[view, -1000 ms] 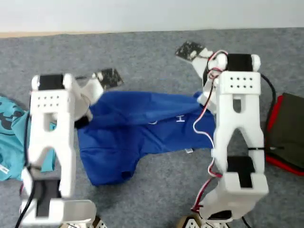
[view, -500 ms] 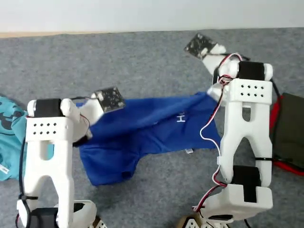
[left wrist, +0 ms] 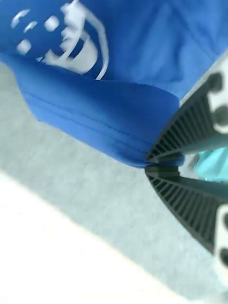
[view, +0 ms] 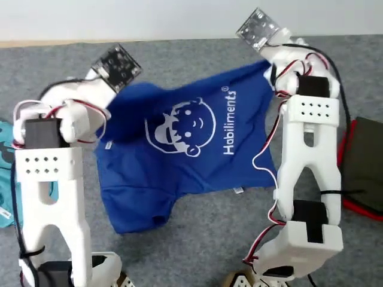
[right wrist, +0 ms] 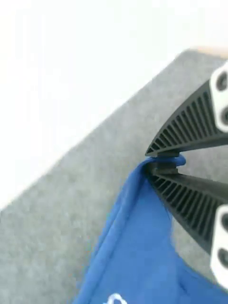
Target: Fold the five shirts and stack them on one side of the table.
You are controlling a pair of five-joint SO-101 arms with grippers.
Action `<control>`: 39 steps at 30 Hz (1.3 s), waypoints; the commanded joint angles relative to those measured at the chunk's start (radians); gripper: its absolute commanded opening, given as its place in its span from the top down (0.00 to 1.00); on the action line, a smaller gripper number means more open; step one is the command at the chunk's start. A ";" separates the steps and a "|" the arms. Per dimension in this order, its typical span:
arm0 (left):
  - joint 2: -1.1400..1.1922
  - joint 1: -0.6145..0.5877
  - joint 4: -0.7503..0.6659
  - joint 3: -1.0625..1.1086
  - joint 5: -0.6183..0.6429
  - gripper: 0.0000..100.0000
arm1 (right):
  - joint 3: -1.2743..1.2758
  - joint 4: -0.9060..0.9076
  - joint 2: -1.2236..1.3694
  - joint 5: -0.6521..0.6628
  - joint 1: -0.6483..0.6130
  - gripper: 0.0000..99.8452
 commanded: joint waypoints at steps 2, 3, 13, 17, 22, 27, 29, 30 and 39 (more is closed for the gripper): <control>-0.034 -0.008 -0.026 -0.099 0.009 1.00 | -0.112 -0.027 -0.068 0.014 0.053 0.99; -0.034 -0.006 -0.026 -0.101 0.009 1.00 | -0.115 -0.028 -0.071 0.014 0.054 0.99; -0.038 -0.087 -0.049 -0.252 -0.044 1.00 | -0.114 -0.053 -0.131 0.011 0.071 0.99; -0.041 -0.147 -0.049 -0.438 -0.068 1.00 | -0.110 0.022 -0.239 0.009 0.077 0.99; -0.041 -0.170 -0.048 -0.687 -0.069 1.00 | -0.112 0.151 -0.369 0.009 0.082 0.99; -0.041 -0.164 -0.048 -0.851 -0.066 1.00 | -0.112 0.275 -0.512 -0.028 0.085 0.99; -0.041 -0.164 -0.043 -0.901 -0.066 1.00 | -0.112 0.320 -0.562 -0.029 0.085 0.99; -0.041 -0.164 -0.029 -0.921 -0.066 1.00 | -0.112 0.346 -0.581 -0.029 0.085 0.99; -0.021 -0.135 0.219 -0.872 -0.026 1.00 | -0.009 0.440 -0.602 -0.020 0.065 0.99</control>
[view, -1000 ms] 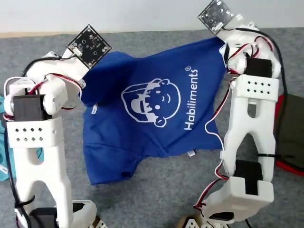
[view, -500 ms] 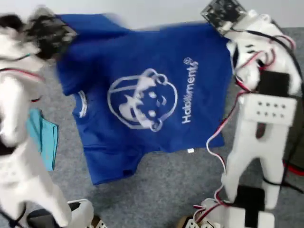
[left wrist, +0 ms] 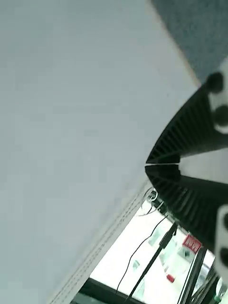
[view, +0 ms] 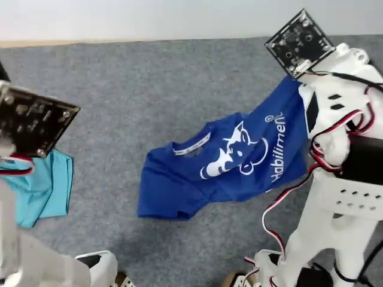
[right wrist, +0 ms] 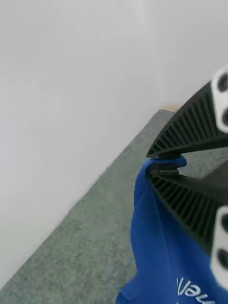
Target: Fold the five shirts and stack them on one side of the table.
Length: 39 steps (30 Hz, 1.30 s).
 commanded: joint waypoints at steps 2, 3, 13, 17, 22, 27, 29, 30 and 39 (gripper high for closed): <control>0.034 0.049 0.126 0.125 0.072 1.00 | 0.064 0.035 -0.039 0.005 -0.016 0.99; 0.051 0.057 0.140 0.171 0.094 1.00 | 0.080 0.051 -0.039 0.012 -0.018 0.99; 0.356 0.226 0.117 0.406 0.356 1.00 | 0.285 0.067 -0.039 -0.031 -0.044 0.99; 0.496 0.324 0.064 0.407 0.394 1.00 | 0.345 0.067 -0.039 -0.044 -0.025 0.99; 0.664 0.408 -0.055 0.406 0.404 0.98 | 0.404 0.067 -0.039 -0.066 0.002 0.99; 0.819 0.479 -0.144 0.406 0.404 0.90 | 0.460 0.067 -0.039 -0.066 0.041 0.99; 0.870 0.505 -0.183 0.404 0.404 0.88 | 0.483 0.067 -0.039 -0.066 0.058 0.99; 0.895 0.519 -0.204 0.404 0.404 0.87 | 0.493 0.067 -0.039 -0.066 0.065 0.99; 1.172 0.594 -0.232 0.236 0.404 0.84 | 0.534 0.065 -0.039 -0.066 0.068 0.99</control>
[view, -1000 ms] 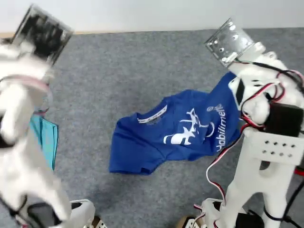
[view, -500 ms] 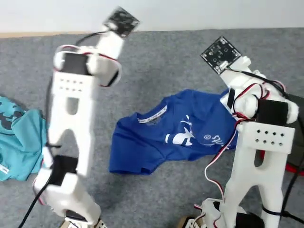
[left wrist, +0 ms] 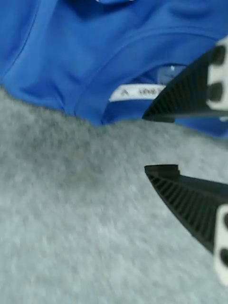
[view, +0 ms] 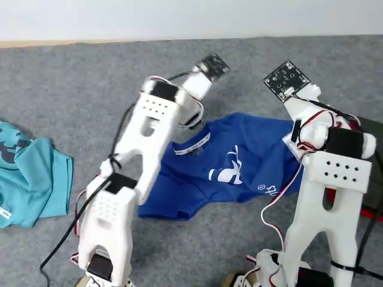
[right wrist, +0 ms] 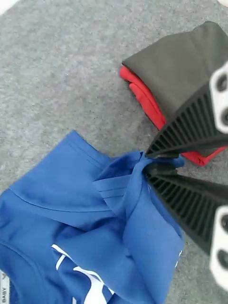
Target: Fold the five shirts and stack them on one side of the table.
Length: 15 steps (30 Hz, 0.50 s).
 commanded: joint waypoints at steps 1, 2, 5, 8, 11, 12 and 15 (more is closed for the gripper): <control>0.087 0.014 0.041 -0.151 0.008 0.84 | -0.008 -0.005 -0.033 -0.011 0.012 0.99; 0.127 0.014 0.068 -0.200 0.008 0.84 | -0.008 -0.005 -0.033 -0.011 0.012 0.99; 0.247 0.014 0.158 -0.352 0.008 0.84 | -0.008 -0.005 -0.033 -0.011 0.012 0.99; 0.354 0.017 0.256 -0.512 0.005 0.84 | -0.008 -0.005 -0.033 -0.011 0.012 0.99; 0.443 0.028 0.376 -0.668 -0.012 0.84 | -0.008 -0.005 -0.033 -0.011 0.010 0.99; 0.470 0.035 0.422 -0.705 -0.031 0.84 | -0.008 -0.005 -0.033 -0.011 0.010 0.99; 0.523 0.040 0.488 -0.765 -0.051 0.85 | -0.008 -0.005 -0.033 -0.011 0.008 0.99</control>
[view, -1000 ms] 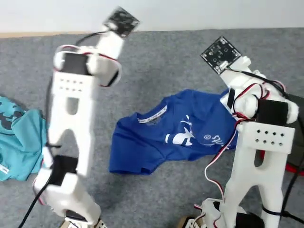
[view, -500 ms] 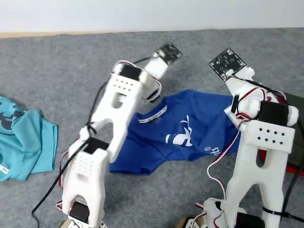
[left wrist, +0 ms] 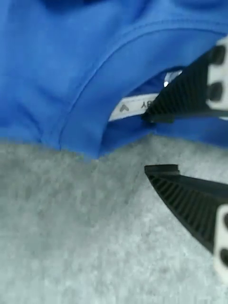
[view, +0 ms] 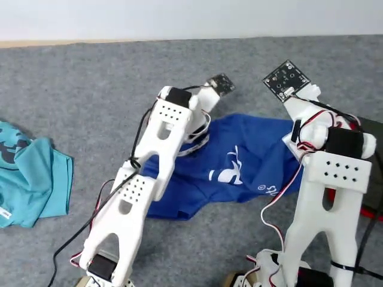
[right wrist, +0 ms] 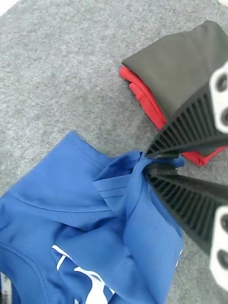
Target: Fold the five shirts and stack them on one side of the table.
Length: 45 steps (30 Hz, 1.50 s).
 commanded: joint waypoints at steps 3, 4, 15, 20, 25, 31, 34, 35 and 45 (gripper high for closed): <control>0.012 0.002 0.075 -0.073 -0.023 0.90 | -0.012 -0.005 -0.035 -0.011 0.008 0.99; 0.012 0.000 0.075 -0.073 -0.031 0.92 | -0.012 -0.005 -0.035 -0.011 0.008 0.99; -0.143 -0.181 0.077 0.107 -0.049 1.00 | -0.014 -0.022 -0.035 -0.005 0.008 0.99; -0.293 -0.242 0.072 0.303 -0.087 1.00 | -0.012 -0.071 -0.033 -0.005 0.008 0.99; -0.334 -0.137 0.069 0.328 -0.084 0.98 | -0.008 -0.065 -0.033 -0.005 0.008 0.99; -0.333 -0.038 -0.046 0.329 0.095 0.84 | -0.008 -0.068 -0.031 -0.005 0.008 0.99; -0.331 -0.005 -0.092 0.335 0.143 0.81 | -0.008 -0.062 -0.033 -0.005 0.008 0.99; -0.330 0.008 -0.097 0.337 0.149 0.80 | -0.008 -0.061 -0.033 -0.005 0.008 0.99; -0.169 0.046 0.037 0.278 0.146 0.83 | -0.008 -0.065 -0.033 -0.006 -0.008 0.99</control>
